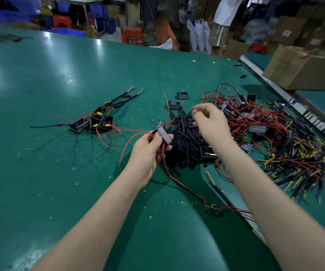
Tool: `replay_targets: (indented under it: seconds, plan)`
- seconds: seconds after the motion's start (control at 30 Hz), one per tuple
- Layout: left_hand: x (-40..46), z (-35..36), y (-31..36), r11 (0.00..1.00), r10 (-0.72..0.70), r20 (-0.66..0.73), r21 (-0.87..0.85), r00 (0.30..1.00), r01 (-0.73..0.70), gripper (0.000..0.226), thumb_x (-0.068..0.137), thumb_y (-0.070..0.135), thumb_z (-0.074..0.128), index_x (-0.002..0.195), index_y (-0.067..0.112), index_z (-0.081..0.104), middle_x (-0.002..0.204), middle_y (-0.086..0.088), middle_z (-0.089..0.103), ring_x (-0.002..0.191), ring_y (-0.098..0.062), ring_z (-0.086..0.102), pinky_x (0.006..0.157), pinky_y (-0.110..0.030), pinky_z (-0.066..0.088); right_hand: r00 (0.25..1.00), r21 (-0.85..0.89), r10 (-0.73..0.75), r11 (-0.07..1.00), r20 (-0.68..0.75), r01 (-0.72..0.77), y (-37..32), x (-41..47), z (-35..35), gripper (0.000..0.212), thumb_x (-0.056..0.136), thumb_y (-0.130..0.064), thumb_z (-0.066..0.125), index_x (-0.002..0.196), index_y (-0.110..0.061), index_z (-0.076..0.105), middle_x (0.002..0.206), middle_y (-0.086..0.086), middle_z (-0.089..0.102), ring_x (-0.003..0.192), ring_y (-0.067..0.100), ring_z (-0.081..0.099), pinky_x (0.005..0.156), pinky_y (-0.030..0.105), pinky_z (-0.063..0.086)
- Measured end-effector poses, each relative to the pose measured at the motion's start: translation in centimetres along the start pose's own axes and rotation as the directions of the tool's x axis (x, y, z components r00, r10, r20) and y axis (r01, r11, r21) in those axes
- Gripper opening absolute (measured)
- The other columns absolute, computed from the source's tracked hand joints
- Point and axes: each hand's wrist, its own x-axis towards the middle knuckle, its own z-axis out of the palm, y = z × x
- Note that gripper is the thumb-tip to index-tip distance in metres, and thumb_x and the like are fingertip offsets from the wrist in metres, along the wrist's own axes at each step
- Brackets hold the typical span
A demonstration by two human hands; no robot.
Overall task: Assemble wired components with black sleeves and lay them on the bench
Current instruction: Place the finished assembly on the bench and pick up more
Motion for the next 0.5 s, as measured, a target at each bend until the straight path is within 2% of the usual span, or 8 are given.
replay_targets:
  seconds: [0.07,0.1,0.17,0.23,0.3,0.37,0.43,0.5]
  plan:
    - [0.3,-0.2,0.1,0.999,0.020,-0.015,-0.036,1.000,-0.021,0.022,0.102,0.013,0.035,0.095,0.010,0.056,0.077,0.004,0.067,0.053,-0.001,0.056,0.049,-0.011,0.040,1.000,-0.083,-0.003,0.997,-0.018,0.001,0.0,3.1,0.4,0.012,0.093,-0.020,0.051,0.101,-0.021,0.060,0.098,-0.001,0.064,0.097,0.021,0.060,0.088,0.036,0.047]
    - [0.4,-0.2,0.1,0.999,0.030,-0.016,-0.028,0.999,-0.031,0.023,0.102,0.012,0.034,0.093,0.010,0.055,0.079,0.002,0.064,0.052,-0.001,0.055,0.050,-0.012,0.041,0.999,-0.203,-0.017,0.979,-0.032,0.010,0.3,4.5,0.7,0.018,0.093,-0.021,0.050,0.107,-0.017,0.061,0.107,0.003,0.063,0.101,0.022,0.058,0.090,0.035,0.046]
    - [0.5,-0.3,0.0,0.999,0.049,-0.014,0.020,0.999,-0.048,0.026,0.103,0.011,0.033,0.087,0.012,0.054,0.080,0.001,0.061,0.052,-0.001,0.053,0.054,-0.015,0.038,0.998,-0.531,-0.056,0.846,-0.026,0.034,1.3,6.8,1.6,0.028,0.094,-0.020,0.048,0.118,-0.013,0.060,0.122,0.009,0.057,0.114,0.028,0.052,0.095,0.039,0.042]
    - [0.5,-0.4,0.0,0.996,0.078,-0.024,0.032,0.997,-0.077,0.025,0.102,0.010,0.034,0.085,0.014,0.052,0.079,0.000,0.060,0.053,-0.003,0.050,0.055,-0.016,0.037,0.995,-0.734,-0.090,0.673,0.037,0.089,2.0,8.2,2.8,0.031,0.094,-0.020,0.047,0.122,-0.014,0.060,0.128,0.010,0.053,0.121,0.032,0.044,0.097,0.045,0.037]
    - [0.6,-0.5,-0.1,0.993,0.116,-0.034,0.031,0.993,-0.114,0.024,0.101,0.009,0.035,0.085,0.015,0.052,0.079,0.000,0.060,0.055,-0.006,0.048,0.056,-0.015,0.039,0.978,-0.797,-0.145,0.568,0.149,0.206,2.3,9.2,4.0,0.033,0.094,-0.018,0.045,0.124,-0.015,0.059,0.132,0.008,0.051,0.125,0.031,0.040,0.098,0.044,0.036]
    - [0.7,-0.6,-0.1,0.989,0.147,-0.033,0.038,0.989,-0.146,0.024,0.101,0.009,0.036,0.084,0.015,0.052,0.078,0.000,0.060,0.057,-0.006,0.047,0.057,-0.014,0.040,0.950,-0.801,-0.151,0.511,0.274,0.312,2.4,10.1,5.1,0.034,0.093,-0.017,0.044,0.123,-0.017,0.060,0.136,0.004,0.051,0.128,0.028,0.037,0.100,0.043,0.032]
    - [0.7,-0.6,-0.2,0.986,0.162,-0.021,0.040,0.987,-0.161,0.024,0.101,0.010,0.036,0.084,0.015,0.052,0.078,0.002,0.060,0.057,-0.006,0.047,0.059,-0.014,0.040,0.939,-0.799,-0.068,0.506,0.338,0.324,2.6,10.8,5.7,0.033,0.093,-0.018,0.044,0.120,-0.021,0.063,0.136,0.000,0.052,0.132,0.025,0.033,0.104,0.044,0.027]
    - [0.7,-0.6,-0.2,0.988,0.149,0.011,0.039,0.989,-0.150,0.023,0.101,0.011,0.037,0.086,0.016,0.053,0.079,0.004,0.064,0.057,-0.004,0.050,0.060,-0.014,0.041,0.941,-0.835,0.005,0.463,0.337,0.297,3.0,11.4,6.0,0.030,0.093,-0.019,0.042,0.114,-0.021,0.064,0.132,-0.001,0.055,0.133,0.024,0.031,0.105,0.046,0.023]
